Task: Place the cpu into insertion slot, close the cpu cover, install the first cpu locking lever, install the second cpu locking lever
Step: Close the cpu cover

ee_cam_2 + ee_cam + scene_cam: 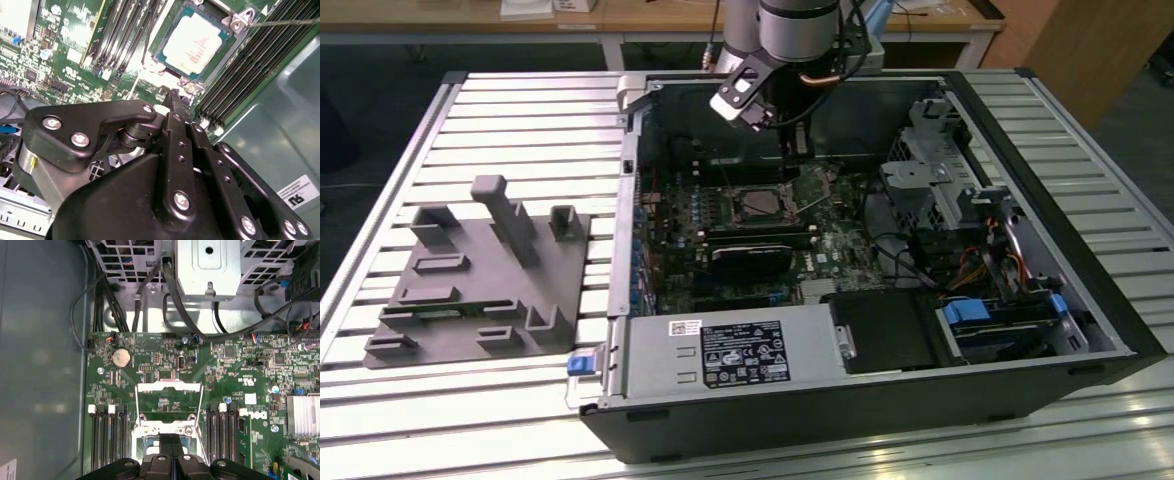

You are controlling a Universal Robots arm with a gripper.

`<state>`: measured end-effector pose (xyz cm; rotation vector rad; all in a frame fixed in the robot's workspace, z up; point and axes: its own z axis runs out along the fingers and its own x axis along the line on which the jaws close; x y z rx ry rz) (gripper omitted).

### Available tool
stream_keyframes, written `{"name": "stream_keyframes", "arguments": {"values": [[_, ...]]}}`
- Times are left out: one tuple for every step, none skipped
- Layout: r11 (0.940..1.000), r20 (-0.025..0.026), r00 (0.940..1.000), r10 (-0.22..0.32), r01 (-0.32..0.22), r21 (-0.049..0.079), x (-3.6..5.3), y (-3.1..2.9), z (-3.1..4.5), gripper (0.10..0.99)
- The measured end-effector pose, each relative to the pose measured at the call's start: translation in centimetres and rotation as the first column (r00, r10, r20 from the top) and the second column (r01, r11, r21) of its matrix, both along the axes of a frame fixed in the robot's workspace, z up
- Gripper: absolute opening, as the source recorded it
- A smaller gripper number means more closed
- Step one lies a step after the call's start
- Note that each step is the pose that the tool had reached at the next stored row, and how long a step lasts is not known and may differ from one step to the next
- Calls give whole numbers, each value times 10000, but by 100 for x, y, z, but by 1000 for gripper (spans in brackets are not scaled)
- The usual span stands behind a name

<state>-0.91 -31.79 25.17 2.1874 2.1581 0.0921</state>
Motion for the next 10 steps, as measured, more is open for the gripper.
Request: {"name": "stream_keyframes", "arguments": {"values": [[10000,0,10000,0,0,0,13,0,0,106],[10000,0,10000,-1,1,0,25,0,0,106],[10000,-1,10000,-1,1,-1,37,0,0,106],[10000,-1,10000,-1,1,-1,49,0,0,106],[10000,0,10000,-1,1,0,60,0,0,106],[10000,0,10000,0,0,0,72,0,0,106],[10000,0,10000,0,0,0,83,0,0,106],[10000,0,10000,0,0,0,94,0,0,106],[10000,-1,10000,0,0,-1,104,0,0,106],[10000,0,10000,0,0,0,114,0,0,106]]}}
